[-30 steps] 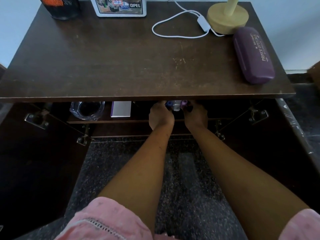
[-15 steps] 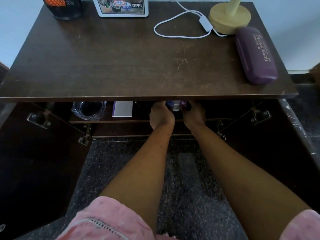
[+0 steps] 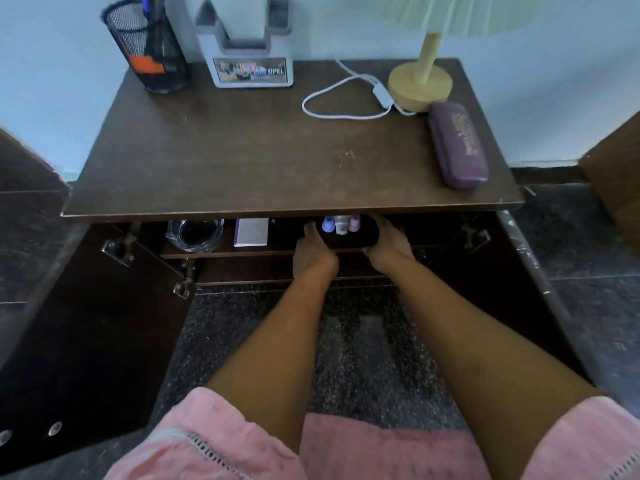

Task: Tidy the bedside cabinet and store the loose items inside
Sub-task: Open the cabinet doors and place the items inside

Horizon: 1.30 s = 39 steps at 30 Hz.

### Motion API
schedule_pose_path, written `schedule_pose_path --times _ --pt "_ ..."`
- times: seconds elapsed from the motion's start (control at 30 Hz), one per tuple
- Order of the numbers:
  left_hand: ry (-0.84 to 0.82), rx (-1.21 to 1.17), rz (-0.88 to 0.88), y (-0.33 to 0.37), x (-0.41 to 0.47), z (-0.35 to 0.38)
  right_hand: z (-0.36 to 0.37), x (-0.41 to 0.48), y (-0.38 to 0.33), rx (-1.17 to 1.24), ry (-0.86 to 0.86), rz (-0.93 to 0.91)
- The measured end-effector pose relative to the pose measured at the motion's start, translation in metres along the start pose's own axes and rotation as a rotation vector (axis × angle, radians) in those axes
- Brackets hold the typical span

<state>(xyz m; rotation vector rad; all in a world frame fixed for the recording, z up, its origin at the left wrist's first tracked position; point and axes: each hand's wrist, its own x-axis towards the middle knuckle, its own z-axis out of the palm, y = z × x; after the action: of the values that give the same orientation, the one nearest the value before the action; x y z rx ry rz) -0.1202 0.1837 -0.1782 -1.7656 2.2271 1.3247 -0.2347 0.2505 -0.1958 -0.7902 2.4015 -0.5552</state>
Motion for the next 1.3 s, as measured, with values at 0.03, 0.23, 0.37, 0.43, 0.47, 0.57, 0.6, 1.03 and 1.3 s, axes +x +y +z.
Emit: schedule_pose_path --times 0.03,0.23,0.37,0.43,0.47,0.57,0.6,1.03,1.3 --pt "-0.065 0.043 -0.025 0.000 -0.009 -0.003 -0.007 -0.009 -0.001 -0.043 -0.056 -0.006" --pt "-0.383 -0.084 -0.044 0.024 -0.059 -0.024 -0.058 -0.067 -0.018 -0.032 -0.081 -0.061" --pt "-0.398 -0.347 0.168 0.065 -0.087 -0.033 -0.094 -0.093 -0.042 0.121 0.183 -0.149" --pt "-0.353 -0.466 0.252 0.083 -0.095 -0.035 -0.107 -0.098 -0.047 0.185 0.382 -0.198" --pt "-0.341 -0.505 0.271 0.089 -0.096 -0.037 -0.113 -0.097 -0.047 0.147 0.500 -0.223" --pt "-0.374 -0.542 0.279 0.097 -0.095 -0.036 -0.123 -0.085 -0.034 -0.090 0.706 -0.151" --pt "-0.402 -0.542 0.268 0.097 -0.093 -0.035 -0.125 -0.079 -0.028 -0.137 0.655 -0.086" --pt "-0.481 -0.704 0.048 0.091 -0.073 -0.026 -0.121 -0.046 -0.015 0.122 0.537 -0.068" --pt "-0.342 -0.973 -0.045 0.077 -0.080 -0.052 -0.107 -0.086 -0.011 0.657 0.221 -0.122"
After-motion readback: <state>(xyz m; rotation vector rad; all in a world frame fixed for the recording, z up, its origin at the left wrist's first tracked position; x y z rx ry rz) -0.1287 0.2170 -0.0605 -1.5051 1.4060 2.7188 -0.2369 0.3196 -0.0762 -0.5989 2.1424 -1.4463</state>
